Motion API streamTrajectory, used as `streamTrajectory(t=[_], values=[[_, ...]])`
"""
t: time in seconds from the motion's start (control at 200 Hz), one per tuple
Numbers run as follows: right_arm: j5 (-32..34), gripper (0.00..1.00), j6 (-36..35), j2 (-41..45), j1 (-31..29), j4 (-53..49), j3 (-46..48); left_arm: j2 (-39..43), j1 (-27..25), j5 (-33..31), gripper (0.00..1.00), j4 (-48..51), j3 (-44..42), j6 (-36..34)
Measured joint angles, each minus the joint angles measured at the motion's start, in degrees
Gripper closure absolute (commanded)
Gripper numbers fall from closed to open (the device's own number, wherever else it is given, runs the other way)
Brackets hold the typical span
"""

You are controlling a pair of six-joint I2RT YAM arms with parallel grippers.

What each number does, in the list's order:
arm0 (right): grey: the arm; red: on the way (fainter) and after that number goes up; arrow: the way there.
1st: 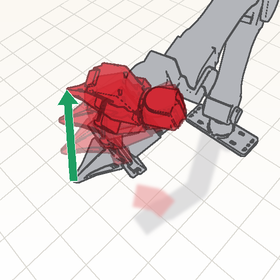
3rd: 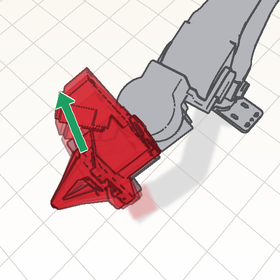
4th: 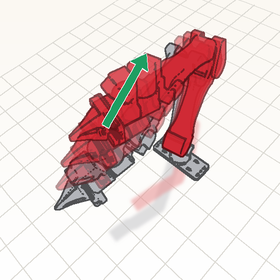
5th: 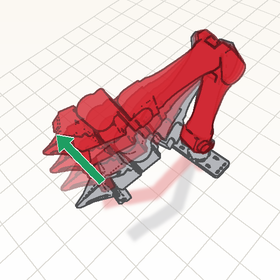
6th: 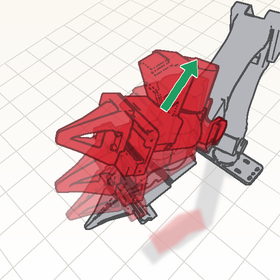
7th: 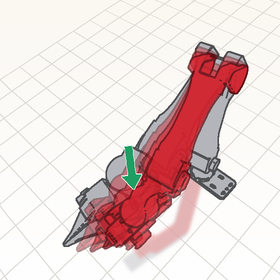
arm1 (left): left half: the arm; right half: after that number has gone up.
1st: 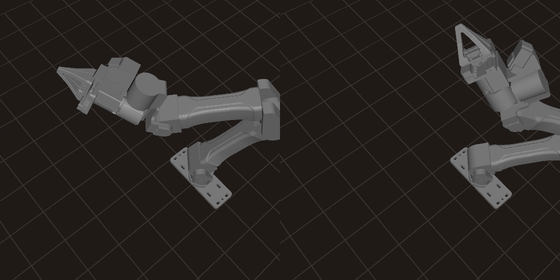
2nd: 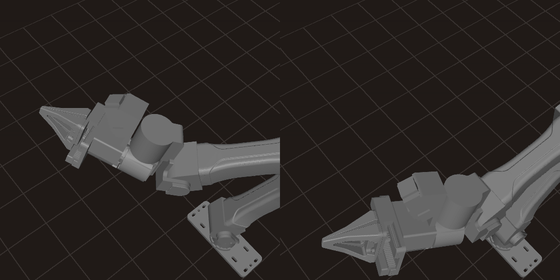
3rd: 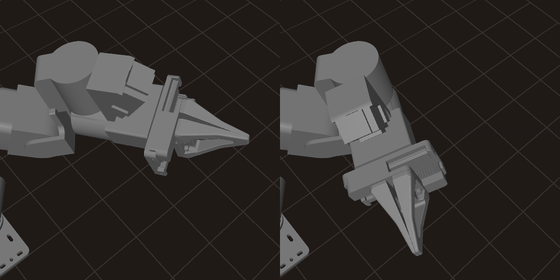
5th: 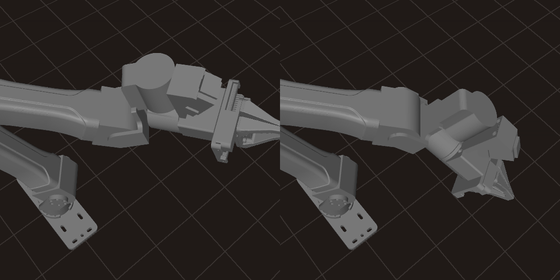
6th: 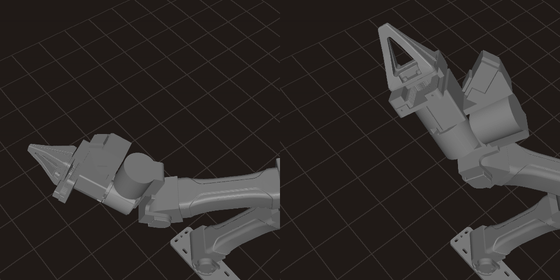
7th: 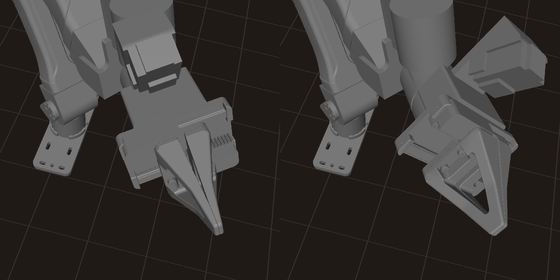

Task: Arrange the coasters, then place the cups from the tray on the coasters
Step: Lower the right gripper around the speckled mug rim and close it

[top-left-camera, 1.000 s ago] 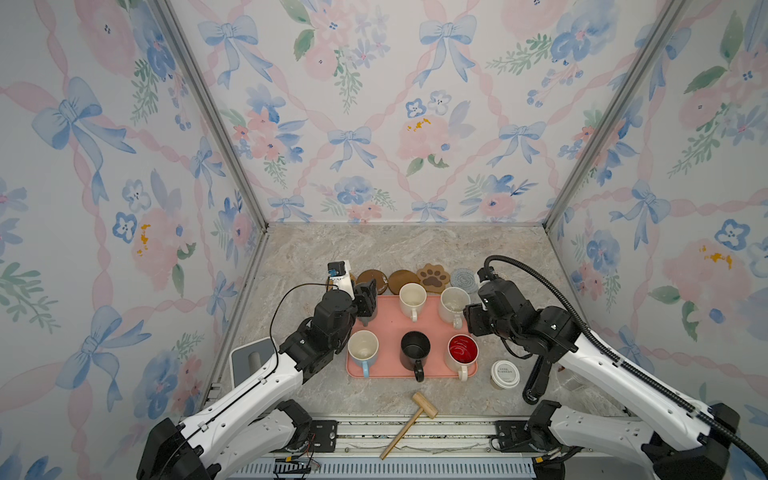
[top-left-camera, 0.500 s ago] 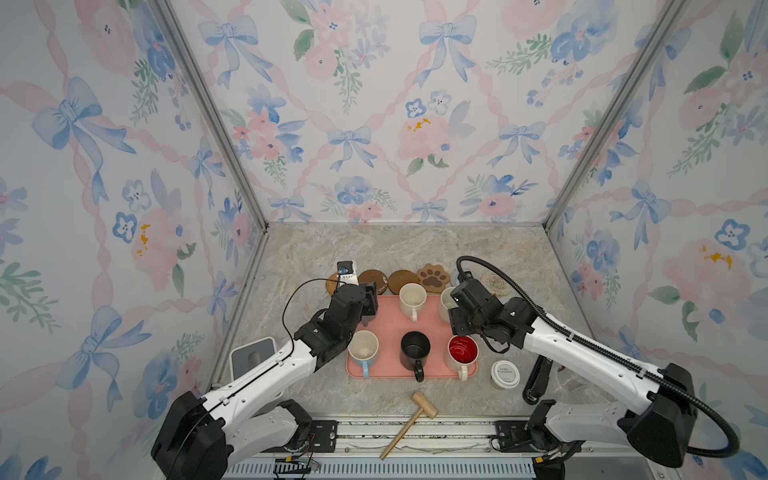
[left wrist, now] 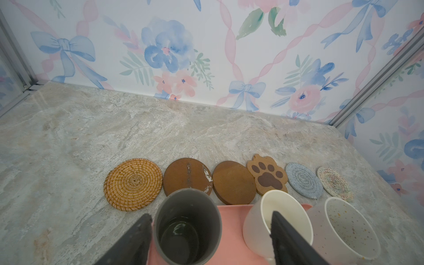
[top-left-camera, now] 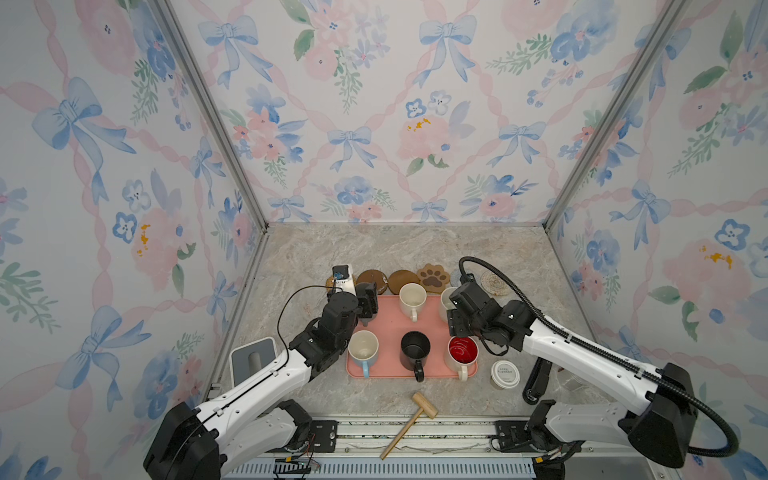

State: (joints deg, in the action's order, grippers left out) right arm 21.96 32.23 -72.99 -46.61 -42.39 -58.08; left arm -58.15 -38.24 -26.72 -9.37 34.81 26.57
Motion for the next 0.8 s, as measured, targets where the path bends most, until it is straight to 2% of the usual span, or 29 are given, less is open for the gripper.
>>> streamTrajectory(t=[0.135,0.48,0.8], values=[[-1.5,0.13,0.9,-0.2,0.6,1.0,0.9,0.3,0.0,-0.5,0.15,0.0,-0.1,-0.7],[-7.3,0.14,1.4,-2.9,5.5,3.9,2.1,1.3,0.0,-0.5,0.02,-1.3,-1.1,-1.9],[-11.5,0.21,1.2,-8.7,8.4,6.0,2.0,1.3,0.0,-0.5,0.02,-1.3,-1.3,-3.0]])
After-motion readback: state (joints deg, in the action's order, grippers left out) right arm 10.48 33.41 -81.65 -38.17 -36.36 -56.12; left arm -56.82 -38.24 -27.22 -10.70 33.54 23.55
